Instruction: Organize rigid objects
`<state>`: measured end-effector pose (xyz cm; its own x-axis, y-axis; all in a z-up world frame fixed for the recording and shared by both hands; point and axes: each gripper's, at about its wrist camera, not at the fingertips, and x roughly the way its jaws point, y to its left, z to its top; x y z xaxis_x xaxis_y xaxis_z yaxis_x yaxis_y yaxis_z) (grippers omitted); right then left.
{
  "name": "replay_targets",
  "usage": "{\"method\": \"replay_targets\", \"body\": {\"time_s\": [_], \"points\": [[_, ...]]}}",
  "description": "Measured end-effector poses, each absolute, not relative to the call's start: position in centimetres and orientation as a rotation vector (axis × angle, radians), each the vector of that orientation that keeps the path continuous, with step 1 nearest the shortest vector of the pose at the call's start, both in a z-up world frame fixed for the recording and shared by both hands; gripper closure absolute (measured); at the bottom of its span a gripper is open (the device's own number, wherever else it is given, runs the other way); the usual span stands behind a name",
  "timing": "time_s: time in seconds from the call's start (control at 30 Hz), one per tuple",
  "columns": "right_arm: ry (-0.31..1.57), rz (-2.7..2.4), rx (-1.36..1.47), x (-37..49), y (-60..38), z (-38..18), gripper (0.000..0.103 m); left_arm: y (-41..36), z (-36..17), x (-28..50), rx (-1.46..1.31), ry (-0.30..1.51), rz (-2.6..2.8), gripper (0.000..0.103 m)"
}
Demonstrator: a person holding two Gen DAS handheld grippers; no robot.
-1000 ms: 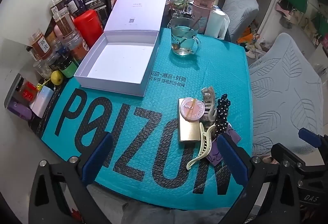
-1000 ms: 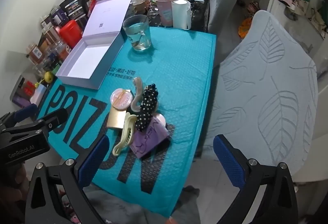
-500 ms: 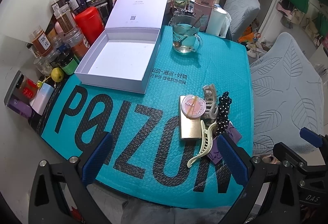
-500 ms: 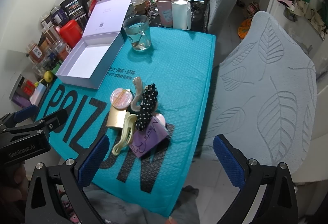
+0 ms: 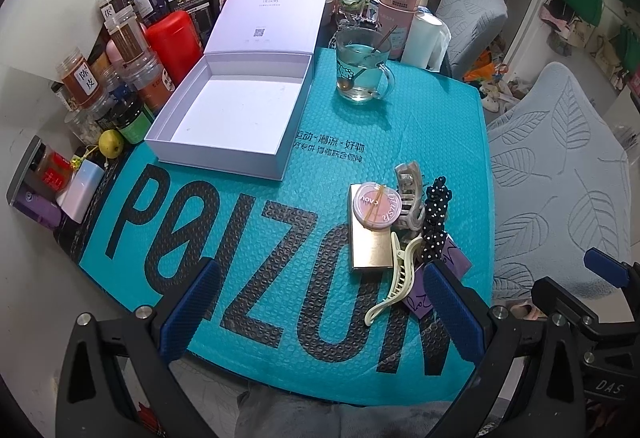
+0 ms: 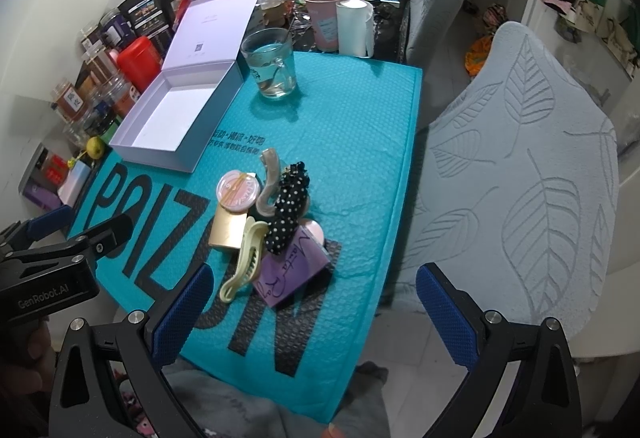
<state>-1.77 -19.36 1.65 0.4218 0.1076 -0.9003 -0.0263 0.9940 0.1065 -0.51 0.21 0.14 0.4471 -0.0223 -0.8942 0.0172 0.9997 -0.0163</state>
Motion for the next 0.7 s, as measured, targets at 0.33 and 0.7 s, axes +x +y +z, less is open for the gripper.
{"method": "replay_targets", "body": {"time_s": [0.33, 0.7], "points": [[1.132, 0.086, 0.077, -1.94, -19.31, 1.46, 0.0, 0.27, -0.02, -0.52, -0.007, 1.117, -0.016, 0.0], [1.134, 0.085, 0.076, -1.91, -19.28, 1.44, 0.0, 0.26, -0.04, -0.3, -0.006, 1.123, -0.016, 0.0]]}}
